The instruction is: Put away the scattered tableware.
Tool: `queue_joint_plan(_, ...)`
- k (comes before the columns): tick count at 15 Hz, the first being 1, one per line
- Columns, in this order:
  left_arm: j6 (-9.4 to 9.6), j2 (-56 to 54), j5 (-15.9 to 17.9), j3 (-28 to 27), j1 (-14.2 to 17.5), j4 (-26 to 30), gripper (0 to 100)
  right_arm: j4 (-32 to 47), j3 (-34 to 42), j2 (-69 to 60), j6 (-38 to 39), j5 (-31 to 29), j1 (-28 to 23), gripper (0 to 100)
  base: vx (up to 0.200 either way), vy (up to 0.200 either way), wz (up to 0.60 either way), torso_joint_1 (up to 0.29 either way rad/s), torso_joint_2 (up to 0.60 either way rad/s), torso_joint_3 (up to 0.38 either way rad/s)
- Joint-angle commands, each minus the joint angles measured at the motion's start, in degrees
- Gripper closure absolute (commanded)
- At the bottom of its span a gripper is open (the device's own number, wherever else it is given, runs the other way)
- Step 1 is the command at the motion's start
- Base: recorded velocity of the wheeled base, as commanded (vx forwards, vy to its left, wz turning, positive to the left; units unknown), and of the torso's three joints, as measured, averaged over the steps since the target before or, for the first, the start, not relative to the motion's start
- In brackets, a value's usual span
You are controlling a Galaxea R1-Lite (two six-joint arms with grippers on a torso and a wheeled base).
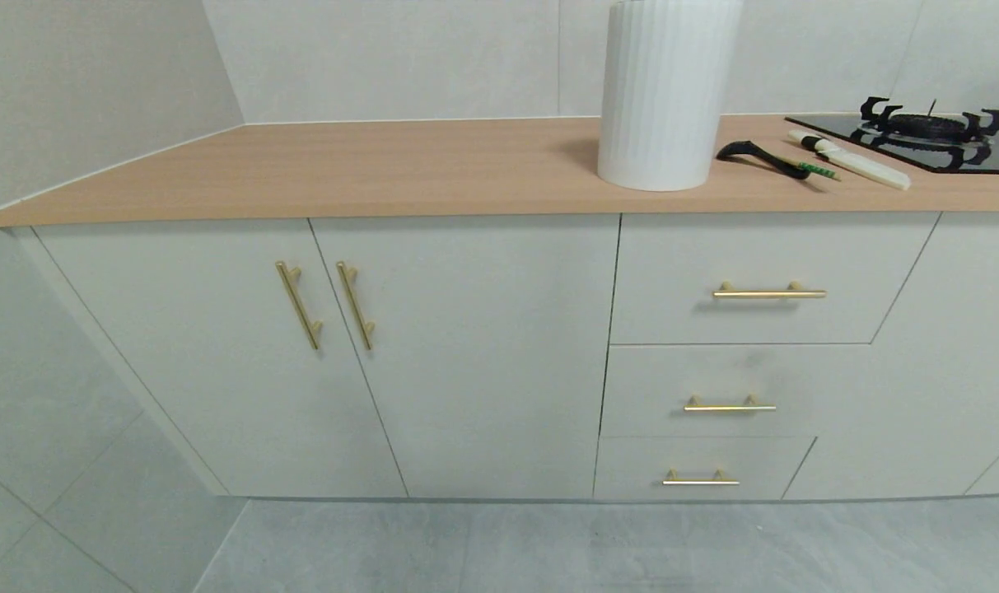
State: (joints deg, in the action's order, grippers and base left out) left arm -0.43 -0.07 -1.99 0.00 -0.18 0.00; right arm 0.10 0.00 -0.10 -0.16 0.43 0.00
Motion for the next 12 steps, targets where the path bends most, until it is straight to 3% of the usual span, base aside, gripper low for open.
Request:
queue_joint_plan(1,-0.01,0.1,0.0,0.0,0.0,0.0,0,0.0,0.0,0.1,0.0,0.0,0.0,0,0.0,0.0,0.0,0.0,0.0,0.0)
queue_joint_plan(8,-0.01,0.1,0.0,0.0,0.0,0.0,0,0.0,0.0,0.1,0.0,0.0,0.0,0,0.0,0.0,0.0,0.0,0.0,0.0)
queue_joint_plan(12,-0.01,0.1,0.0,0.0,0.0,0.0,0,0.0,0.0,0.1,0.0,0.0,0.0,0,0.2,0.0,0.0,0.0,0.0,0.0)
